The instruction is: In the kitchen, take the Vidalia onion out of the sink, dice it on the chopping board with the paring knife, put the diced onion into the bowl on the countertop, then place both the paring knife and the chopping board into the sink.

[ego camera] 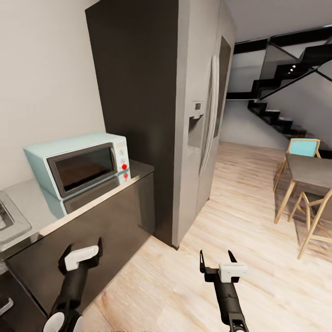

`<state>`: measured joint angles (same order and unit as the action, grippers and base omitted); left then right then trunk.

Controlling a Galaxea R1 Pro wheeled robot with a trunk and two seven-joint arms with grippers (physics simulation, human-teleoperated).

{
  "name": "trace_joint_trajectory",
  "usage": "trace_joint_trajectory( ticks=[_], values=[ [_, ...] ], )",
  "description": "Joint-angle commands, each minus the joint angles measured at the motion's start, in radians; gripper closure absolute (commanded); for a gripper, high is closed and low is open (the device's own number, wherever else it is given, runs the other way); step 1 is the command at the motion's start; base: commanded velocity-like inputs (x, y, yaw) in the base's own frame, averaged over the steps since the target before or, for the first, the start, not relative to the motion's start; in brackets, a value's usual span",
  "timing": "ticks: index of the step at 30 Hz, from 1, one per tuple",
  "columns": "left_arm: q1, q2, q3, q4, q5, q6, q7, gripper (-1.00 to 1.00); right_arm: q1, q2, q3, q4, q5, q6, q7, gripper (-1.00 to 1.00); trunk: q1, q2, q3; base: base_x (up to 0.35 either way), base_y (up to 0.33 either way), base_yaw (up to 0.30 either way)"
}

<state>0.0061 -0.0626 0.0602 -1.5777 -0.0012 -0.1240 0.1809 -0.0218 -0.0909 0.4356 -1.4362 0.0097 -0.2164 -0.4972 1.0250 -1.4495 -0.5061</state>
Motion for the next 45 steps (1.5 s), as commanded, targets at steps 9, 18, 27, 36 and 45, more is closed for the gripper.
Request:
trace_joint_trajectory(
  ticks=[9, 18, 27, 36, 45],
  values=[
    [0.000, -0.008, -0.062, 0.002, -0.001, 0.104, 0.156, -1.00, -0.001, -0.001, 0.004, 0.000, 0.001, -0.003, -0.007, -1.00, -0.023, 0.042, 0.011, 0.000, 0.000, 0.141],
    [-0.014, 0.003, -0.064, -0.002, 0.000, 0.330, 0.024, -1.00, -0.001, -0.001, 0.003, 0.000, 0.001, -0.002, -0.006, -1.00, -0.058, 0.105, 0.039, 0.000, 0.000, 0.007],
    [-0.048, 0.053, -0.064, -0.002, 0.000, 0.382, -0.279, -1.00, -0.001, -0.001, 0.003, 0.000, 0.001, -0.001, -0.006, -1.00, -0.092, 0.168, 0.067, 0.000, 0.000, 0.000],
    [-0.049, 0.092, -0.059, -0.002, 0.000, 0.376, -0.394, -1.00, -0.001, -0.001, -0.005, 0.000, 0.000, -0.001, 0.006, -1.00, -0.127, 0.231, 0.095, 0.000, 0.000, 0.000],
    [-0.049, 0.095, -0.057, -0.002, 0.000, 0.376, -0.400, -1.00, -0.001, -0.001, -0.255, -0.001, -0.006, 0.001, 0.262, -1.00, -0.161, 0.294, 0.121, 0.000, 0.000, 0.000]
  ],
)
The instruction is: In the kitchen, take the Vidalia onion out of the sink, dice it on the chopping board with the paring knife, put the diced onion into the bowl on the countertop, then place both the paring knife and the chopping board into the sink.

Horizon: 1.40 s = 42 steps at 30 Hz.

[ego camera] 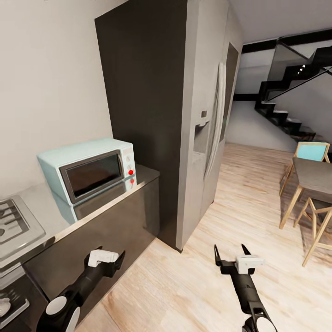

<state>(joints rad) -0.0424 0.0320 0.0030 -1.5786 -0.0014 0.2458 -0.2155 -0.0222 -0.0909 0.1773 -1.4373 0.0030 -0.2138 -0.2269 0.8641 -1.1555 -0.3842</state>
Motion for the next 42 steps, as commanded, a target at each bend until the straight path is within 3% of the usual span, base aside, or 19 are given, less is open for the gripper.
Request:
trace_joint_trajectory(
  ticks=[1, 5, 9, 13, 23, 42],
  values=[
    [-0.001, 0.000, 0.002, -0.001, 0.000, 0.006, -0.004, -1.00, -0.001, -0.001, -0.002, 0.000, 0.000, -0.002, -0.005, -1.00, -0.004, 0.007, 0.002, 0.000, 0.000, 0.000],
    [-0.001, 0.000, 0.006, -0.001, 0.000, 0.006, -0.004, -1.00, -0.001, -0.001, -0.025, 0.000, 0.001, -0.002, 0.003, -1.00, -0.019, 0.035, 0.012, 0.000, 0.000, 0.000],
    [-0.001, 0.000, 0.006, -0.001, 0.000, 0.005, 0.001, -1.00, -0.001, -0.001, -0.101, 0.000, 0.000, -0.002, 0.015, -1.00, -0.035, 0.063, 0.022, 0.000, 0.000, 0.000],
    [-0.001, 0.000, 0.006, -0.001, 0.000, 0.003, 0.003, -1.00, -0.001, -0.001, -0.118, 0.000, 0.001, -0.002, 0.039, -1.00, -0.050, 0.091, 0.033, 0.000, 0.000, 0.000],
    [-0.001, 0.000, 0.006, -0.001, 0.000, 0.003, 0.005, -1.00, -0.001, -0.001, -0.121, 0.000, 0.000, -0.004, 0.044, -1.00, -0.088, 0.161, 0.058, 0.000, 0.000, 0.053],
    [-0.001, 0.000, 0.006, -0.001, 0.000, 0.003, 0.005, -1.00, -0.001, -0.001, -0.121, 0.000, 0.000, -0.004, 0.040, -1.00, -0.161, 0.294, 0.106, 0.000, 0.000, 0.233]
  ],
)
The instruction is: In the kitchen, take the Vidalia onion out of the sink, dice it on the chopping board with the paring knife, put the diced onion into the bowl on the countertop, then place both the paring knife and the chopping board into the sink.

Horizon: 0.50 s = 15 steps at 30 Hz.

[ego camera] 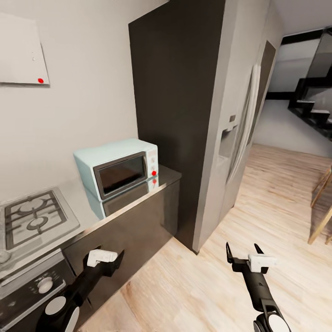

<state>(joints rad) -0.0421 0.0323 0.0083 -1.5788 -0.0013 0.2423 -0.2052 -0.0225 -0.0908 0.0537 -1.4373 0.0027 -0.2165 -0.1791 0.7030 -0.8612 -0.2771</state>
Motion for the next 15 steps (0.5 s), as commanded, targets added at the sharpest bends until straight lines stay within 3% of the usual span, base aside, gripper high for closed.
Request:
trace_joint_trajectory(
  ticks=[1, 15],
  values=[
    [-0.001, 0.000, 0.001, -0.001, 0.000, 0.006, -0.005, -1.00, -0.001, -0.001, 0.003, 0.000, 0.000, -0.002, -0.008, -1.00, -0.004, 0.006, 0.001, 0.000, 0.000, 0.245],
    [-0.002, 0.000, 0.001, -0.001, 0.000, 0.006, -0.005, -1.00, -0.001, -0.001, 0.006, 0.000, 0.000, -0.003, -0.010, -1.00, -0.057, 0.104, 0.036, 0.000, 0.000, 0.248]
  ],
)
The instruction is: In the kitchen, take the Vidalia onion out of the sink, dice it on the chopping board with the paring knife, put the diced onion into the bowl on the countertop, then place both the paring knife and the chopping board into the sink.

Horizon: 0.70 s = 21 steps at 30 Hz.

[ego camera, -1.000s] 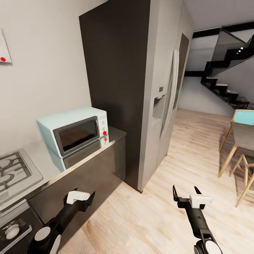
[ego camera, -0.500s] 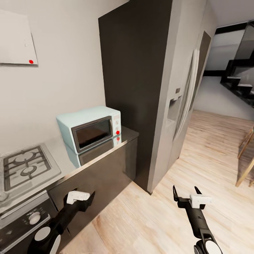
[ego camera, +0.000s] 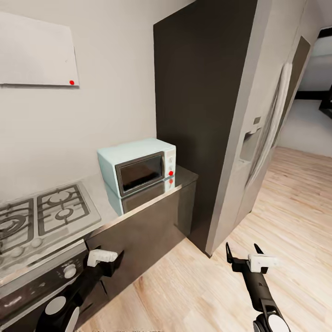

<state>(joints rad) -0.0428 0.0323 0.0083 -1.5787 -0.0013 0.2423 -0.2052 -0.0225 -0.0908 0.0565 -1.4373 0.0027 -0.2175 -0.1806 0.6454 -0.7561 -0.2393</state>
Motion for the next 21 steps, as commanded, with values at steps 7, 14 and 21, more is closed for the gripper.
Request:
trace_joint_trajectory(
  ticks=[7, 14, 21],
  values=[
    [-0.001, 0.000, 0.001, -0.001, 0.000, 0.006, -0.005, -1.00, -0.001, -0.001, 0.003, 0.000, 0.000, -0.002, -0.008, -1.00, -0.027, 0.048, 0.016, 0.000, 0.000, 0.249],
    [0.000, -0.001, 0.001, -0.001, 0.000, 0.006, -0.005, -1.00, -0.001, -0.001, 0.003, 0.000, 0.000, -0.002, -0.008, -1.00, -0.054, 0.097, 0.034, 0.000, 0.000, 0.249],
    [0.000, -0.001, 0.001, -0.001, 0.000, 0.006, -0.005, -1.00, -0.001, -0.001, 0.003, 0.000, 0.001, -0.002, -0.008, -1.00, -0.080, 0.146, 0.051, 0.000, 0.000, 0.250]
  ],
)
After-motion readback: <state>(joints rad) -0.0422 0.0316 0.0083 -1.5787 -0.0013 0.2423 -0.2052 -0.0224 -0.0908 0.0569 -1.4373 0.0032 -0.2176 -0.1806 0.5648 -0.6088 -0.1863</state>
